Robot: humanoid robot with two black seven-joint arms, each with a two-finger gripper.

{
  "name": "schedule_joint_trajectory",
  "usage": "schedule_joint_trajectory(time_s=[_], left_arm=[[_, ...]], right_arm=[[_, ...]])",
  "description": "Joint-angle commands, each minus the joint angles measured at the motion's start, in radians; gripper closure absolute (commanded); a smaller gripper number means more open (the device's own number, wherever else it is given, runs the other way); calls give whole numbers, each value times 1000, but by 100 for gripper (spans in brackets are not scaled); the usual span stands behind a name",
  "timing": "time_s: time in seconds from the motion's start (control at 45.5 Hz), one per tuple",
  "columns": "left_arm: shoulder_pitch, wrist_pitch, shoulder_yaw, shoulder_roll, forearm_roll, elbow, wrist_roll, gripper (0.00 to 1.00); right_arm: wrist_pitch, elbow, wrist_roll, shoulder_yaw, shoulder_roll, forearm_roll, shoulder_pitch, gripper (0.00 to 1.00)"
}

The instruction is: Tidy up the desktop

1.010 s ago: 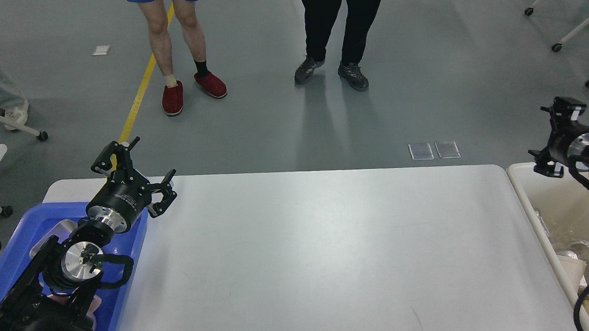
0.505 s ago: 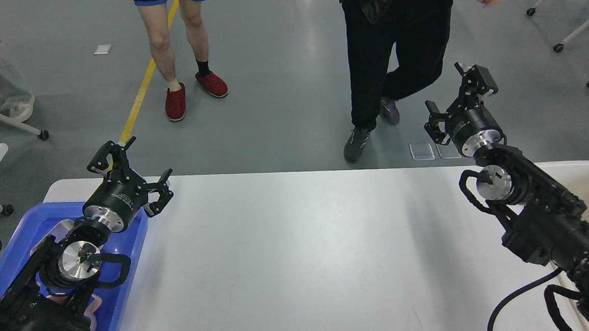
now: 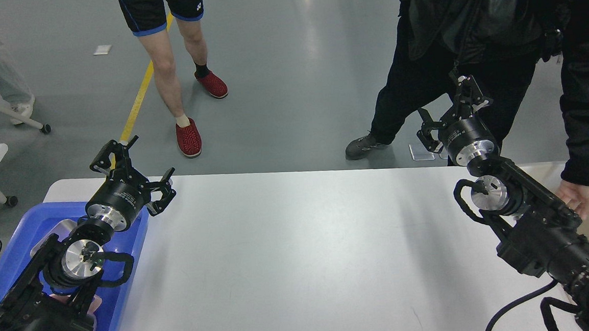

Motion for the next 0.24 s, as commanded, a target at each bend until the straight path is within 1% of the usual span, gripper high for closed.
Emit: schedule_joint_trajectory(time_s=[0.0, 0.22], left_arm=[[-3, 2, 3, 1, 5, 3, 0, 2], [-5, 14, 3, -1, 5, 3, 0, 2]], right_arm=[[0, -1, 0, 3, 0, 0, -7, 0], [-20, -19, -5, 2, 1, -2, -15, 0]])
